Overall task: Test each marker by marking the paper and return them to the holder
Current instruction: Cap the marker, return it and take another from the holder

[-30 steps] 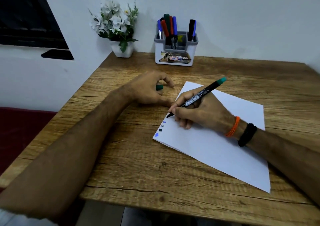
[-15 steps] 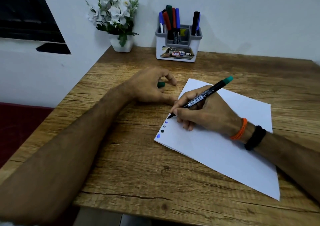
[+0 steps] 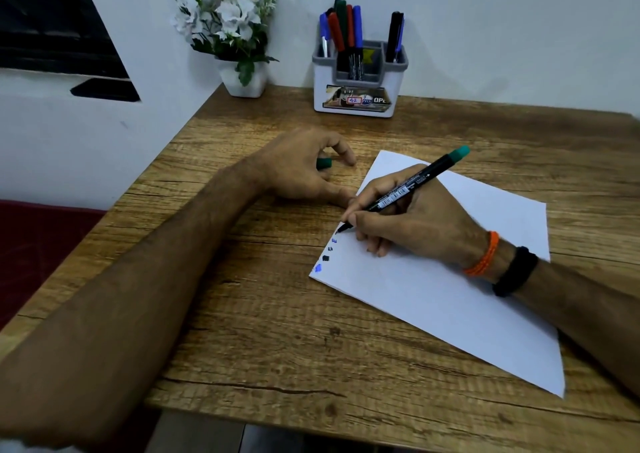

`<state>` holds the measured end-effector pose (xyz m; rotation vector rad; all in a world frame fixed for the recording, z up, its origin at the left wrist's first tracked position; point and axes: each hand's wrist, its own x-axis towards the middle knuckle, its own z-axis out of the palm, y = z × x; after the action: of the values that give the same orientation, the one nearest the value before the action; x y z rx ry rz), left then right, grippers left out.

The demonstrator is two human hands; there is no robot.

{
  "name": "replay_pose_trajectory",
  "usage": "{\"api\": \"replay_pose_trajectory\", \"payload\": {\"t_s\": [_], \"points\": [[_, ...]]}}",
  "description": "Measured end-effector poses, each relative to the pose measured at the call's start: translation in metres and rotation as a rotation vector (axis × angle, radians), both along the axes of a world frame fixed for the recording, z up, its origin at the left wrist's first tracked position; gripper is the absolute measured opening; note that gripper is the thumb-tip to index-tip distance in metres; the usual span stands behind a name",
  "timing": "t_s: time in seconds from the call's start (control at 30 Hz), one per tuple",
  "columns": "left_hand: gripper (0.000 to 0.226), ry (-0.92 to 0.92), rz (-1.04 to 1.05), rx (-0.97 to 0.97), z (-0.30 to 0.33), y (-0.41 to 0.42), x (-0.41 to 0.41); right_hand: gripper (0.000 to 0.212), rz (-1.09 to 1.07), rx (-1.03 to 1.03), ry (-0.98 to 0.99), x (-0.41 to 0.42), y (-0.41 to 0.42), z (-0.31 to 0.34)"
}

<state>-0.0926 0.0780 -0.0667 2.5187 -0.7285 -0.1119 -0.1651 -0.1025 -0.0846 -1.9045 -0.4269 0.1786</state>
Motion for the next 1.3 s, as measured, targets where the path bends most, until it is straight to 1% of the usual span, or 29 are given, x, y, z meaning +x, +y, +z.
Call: {"api": "replay_pose_trajectory", "payload": {"t_s": [0.1,0.3,1.13,1.23,1.3], "points": [[0.057,-0.008,-0.004,0.009,-0.0021,0.0003,0.0024,0.004,0.007,-0.001,-0.002,-0.0002,-0.0002,0.0002],[0.053,0.009,0.012,0.007,0.0,-0.0009,-0.0003,0.004,0.006,0.002,0.002,0.0003,-0.0009,-0.0001],[0.056,0.065,0.017,0.001,0.0027,-0.001,-0.0018,0.004,0.035,0.005,-0.011,0.0031,-0.0018,-0.0014],[0.057,0.061,0.014,0.002,0.0014,-0.0005,-0.0007,0.005,0.037,0.037,-0.004,0.0048,-0.003,-0.0023],[0.056,0.041,0.013,-0.001,0.0009,0.0002,-0.0004,0.008,0.021,0.104,-0.002,0.0073,-0.0047,-0.0028]]}}
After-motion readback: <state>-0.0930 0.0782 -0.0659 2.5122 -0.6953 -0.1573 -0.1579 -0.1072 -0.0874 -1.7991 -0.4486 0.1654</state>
